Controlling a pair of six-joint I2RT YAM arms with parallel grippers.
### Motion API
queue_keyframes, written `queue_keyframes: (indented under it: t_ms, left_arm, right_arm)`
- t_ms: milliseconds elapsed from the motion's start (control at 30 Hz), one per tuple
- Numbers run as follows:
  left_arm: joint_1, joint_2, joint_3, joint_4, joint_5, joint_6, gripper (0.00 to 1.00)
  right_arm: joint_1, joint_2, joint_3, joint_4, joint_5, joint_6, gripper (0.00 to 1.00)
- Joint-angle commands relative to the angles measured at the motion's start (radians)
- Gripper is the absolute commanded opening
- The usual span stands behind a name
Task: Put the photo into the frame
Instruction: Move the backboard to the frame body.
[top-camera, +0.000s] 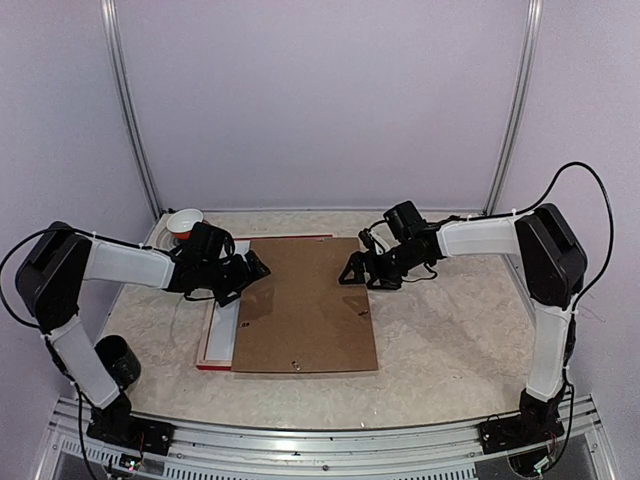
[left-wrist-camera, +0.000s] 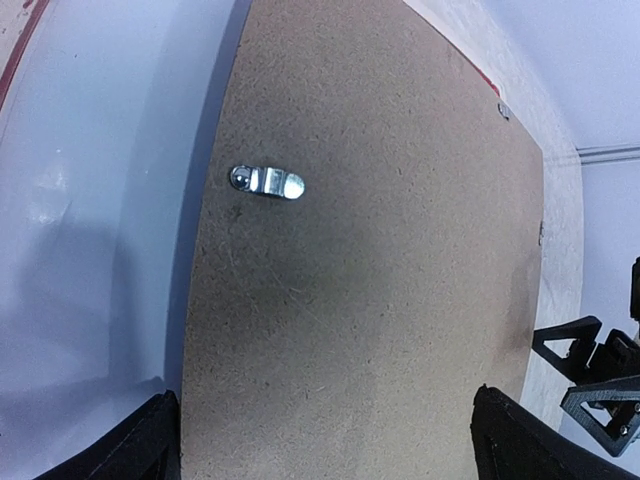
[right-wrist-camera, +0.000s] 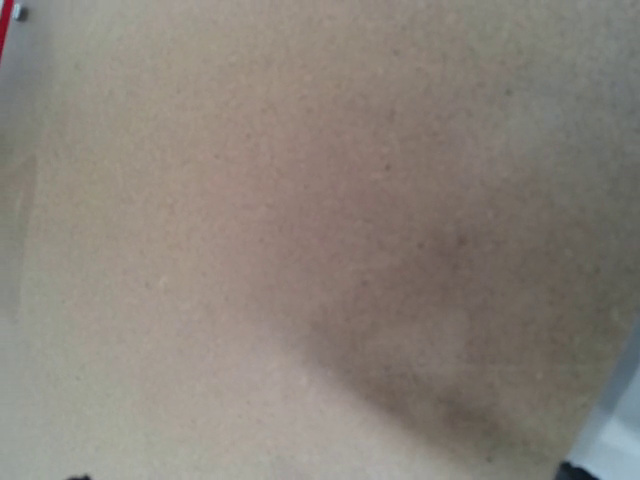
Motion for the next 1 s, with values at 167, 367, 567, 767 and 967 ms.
queue_keyframes:
  t_ms: [167, 367, 567, 767, 967]
  left_arm:
    - [0.006, -0.012, 0.077, 0.029, 0.035, 0.023, 0.99]
    - [0.016, -0.01, 0.089, 0.007, 0.027, 0.031, 0.99]
    - [0.032, -0.013, 0.089, -0.001, 0.019, 0.035, 0.99]
    - [0.047, -0.008, 0.093, -0.006, 0.019, 0.037, 0.99]
    - [0.055, -0.002, 0.093, -0.008, 0.02, 0.037, 0.99]
  right_arm:
    - [0.017, 0.042, 0.09, 0.069, -0.1, 0.003, 0.99]
    - [0.019, 0.068, 0.122, 0.074, -0.113, 0.01, 0.99]
    - [0.027, 0.087, 0.147, 0.075, -0.126, 0.012, 0.99]
    - [0.035, 0.101, 0.176, 0.07, -0.133, 0.013, 0.99]
    - [0.041, 0.114, 0.193, 0.061, -0.138, 0.012, 0.99]
